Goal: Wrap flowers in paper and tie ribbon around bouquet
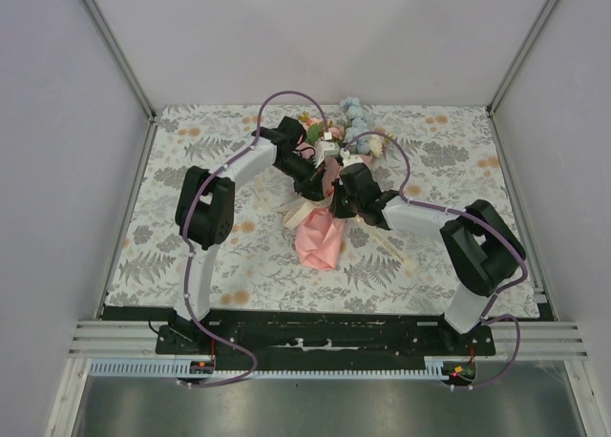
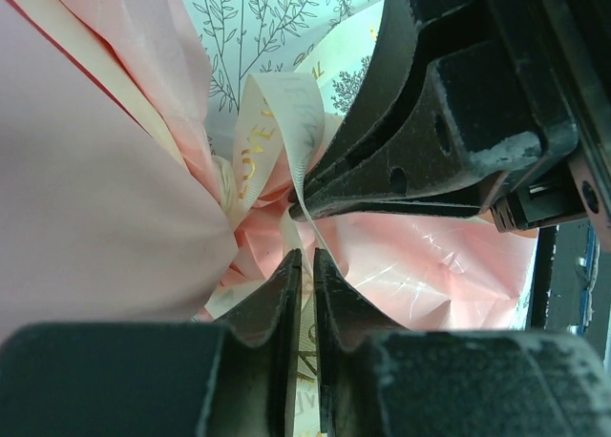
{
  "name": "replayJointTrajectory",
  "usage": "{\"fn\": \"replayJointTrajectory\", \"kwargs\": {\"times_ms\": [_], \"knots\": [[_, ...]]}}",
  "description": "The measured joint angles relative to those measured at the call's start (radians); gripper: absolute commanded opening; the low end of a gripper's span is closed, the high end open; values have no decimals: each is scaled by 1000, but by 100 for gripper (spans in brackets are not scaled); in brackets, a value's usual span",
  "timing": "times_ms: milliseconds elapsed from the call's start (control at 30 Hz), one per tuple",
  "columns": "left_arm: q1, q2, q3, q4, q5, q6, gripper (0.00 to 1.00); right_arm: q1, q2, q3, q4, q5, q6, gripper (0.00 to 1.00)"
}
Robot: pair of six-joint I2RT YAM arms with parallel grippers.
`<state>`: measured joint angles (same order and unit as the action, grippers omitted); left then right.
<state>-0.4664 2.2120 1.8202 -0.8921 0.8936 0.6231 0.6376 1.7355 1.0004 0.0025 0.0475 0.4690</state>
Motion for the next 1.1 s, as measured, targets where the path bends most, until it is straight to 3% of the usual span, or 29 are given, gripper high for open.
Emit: {"fn": "replayJointTrajectory", "kwargs": {"times_ms": [700, 1100], "knots": [[0, 4, 11, 0, -6, 21, 33, -3, 0, 5, 1, -15, 51, 0], [-1, 7, 20, 2, -5, 26, 25, -12, 0, 15, -5, -49, 73, 0]]}}
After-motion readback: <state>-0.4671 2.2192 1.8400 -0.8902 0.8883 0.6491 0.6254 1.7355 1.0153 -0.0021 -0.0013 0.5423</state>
